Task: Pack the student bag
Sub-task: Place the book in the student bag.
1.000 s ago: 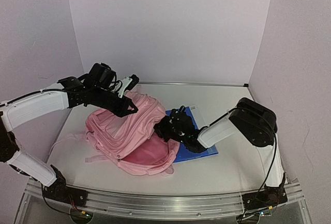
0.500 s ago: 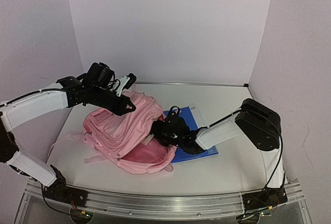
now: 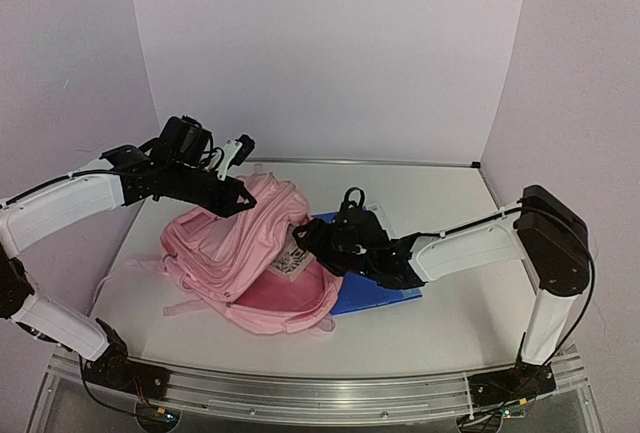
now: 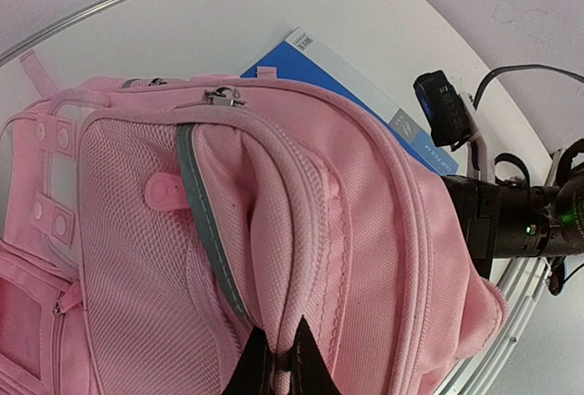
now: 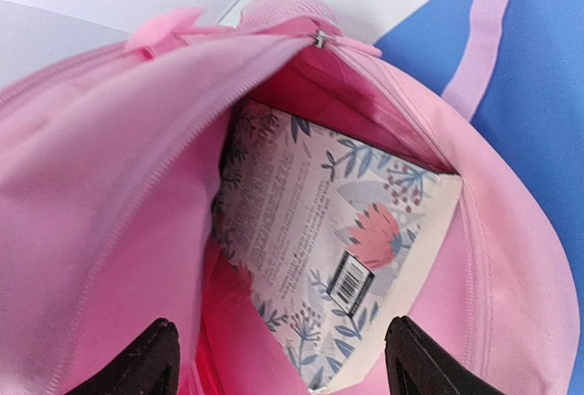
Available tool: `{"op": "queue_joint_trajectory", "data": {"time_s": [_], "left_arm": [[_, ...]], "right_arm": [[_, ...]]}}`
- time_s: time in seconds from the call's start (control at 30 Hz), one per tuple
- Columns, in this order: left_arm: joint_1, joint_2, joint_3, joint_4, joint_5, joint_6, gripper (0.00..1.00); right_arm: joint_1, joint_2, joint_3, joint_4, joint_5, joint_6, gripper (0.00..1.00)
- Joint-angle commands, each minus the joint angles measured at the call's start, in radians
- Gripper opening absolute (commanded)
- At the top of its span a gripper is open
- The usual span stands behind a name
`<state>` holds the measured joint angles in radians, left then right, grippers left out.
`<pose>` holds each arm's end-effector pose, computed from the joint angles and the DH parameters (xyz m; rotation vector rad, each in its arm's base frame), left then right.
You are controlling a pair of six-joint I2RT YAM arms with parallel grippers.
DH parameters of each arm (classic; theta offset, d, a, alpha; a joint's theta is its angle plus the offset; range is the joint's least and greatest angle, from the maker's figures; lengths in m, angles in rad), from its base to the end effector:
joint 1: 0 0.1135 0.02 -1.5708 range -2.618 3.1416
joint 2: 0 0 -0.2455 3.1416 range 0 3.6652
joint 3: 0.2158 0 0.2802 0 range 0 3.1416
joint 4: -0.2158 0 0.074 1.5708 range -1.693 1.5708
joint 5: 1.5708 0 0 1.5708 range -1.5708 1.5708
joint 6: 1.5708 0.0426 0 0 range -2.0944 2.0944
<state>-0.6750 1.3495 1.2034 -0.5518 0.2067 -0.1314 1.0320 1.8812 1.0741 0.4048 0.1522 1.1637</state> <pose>0.2555 -0.2157 0.2982 0.7357 2.2188 -0.6501 0.2285 0.3696 0.1456 0.2555 2.1880 1.2187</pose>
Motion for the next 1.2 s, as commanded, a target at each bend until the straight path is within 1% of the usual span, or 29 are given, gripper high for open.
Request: {"op": "queue_joint_trajectory", "data": {"time_s": [0.0, 0.13, 0.2, 0.27, 0.4, 0.63, 0.8, 0.97, 1.1, 1.17], "left_arm": [[0.014, -0.077, 0.071, 0.207, -0.006, 0.005, 0.0], [0.013, -0.076, 0.071, 0.206, -0.003, 0.004, 0.0], [0.014, -0.076, 0.071, 0.205, -0.003, 0.004, 0.0], [0.013, -0.076, 0.072, 0.205, -0.004, 0.005, 0.0], [0.014, -0.074, 0.074, 0.202, -0.003, 0.006, 0.0], [0.014, -0.067, 0.074, 0.201, 0.004, 0.004, 0.0], [0.014, -0.059, 0.075, 0.201, 0.014, 0.002, 0.0], [0.014, -0.054, 0.073, 0.206, 0.044, 0.0, 0.0], [0.014, -0.047, 0.073, 0.204, 0.044, 0.004, 0.0], [0.014, -0.045, 0.073, 0.195, 0.006, 0.016, 0.0]], "right_arm": [[0.02, -0.006, -0.017, -0.064, 0.018, 0.006, 0.72], [0.019, 0.036, 0.0, -0.064, -0.003, 0.0, 0.53], [0.019, 0.058, 0.023, -0.064, -0.014, -0.015, 0.46], [0.019, 0.082, 0.047, -0.064, -0.028, -0.026, 0.43], [0.02, 0.124, 0.085, -0.064, -0.049, -0.033, 0.4], [0.02, 0.212, 0.193, -0.043, -0.12, -0.064, 0.25], [0.021, 0.291, 0.276, 0.006, -0.172, -0.078, 0.23], [0.02, 0.353, 0.346, 0.035, -0.18, -0.099, 0.23], [0.02, 0.368, 0.389, 0.043, -0.181, -0.13, 0.23], [0.02, 0.345, 0.383, 0.043, -0.165, -0.152, 0.26]]}}
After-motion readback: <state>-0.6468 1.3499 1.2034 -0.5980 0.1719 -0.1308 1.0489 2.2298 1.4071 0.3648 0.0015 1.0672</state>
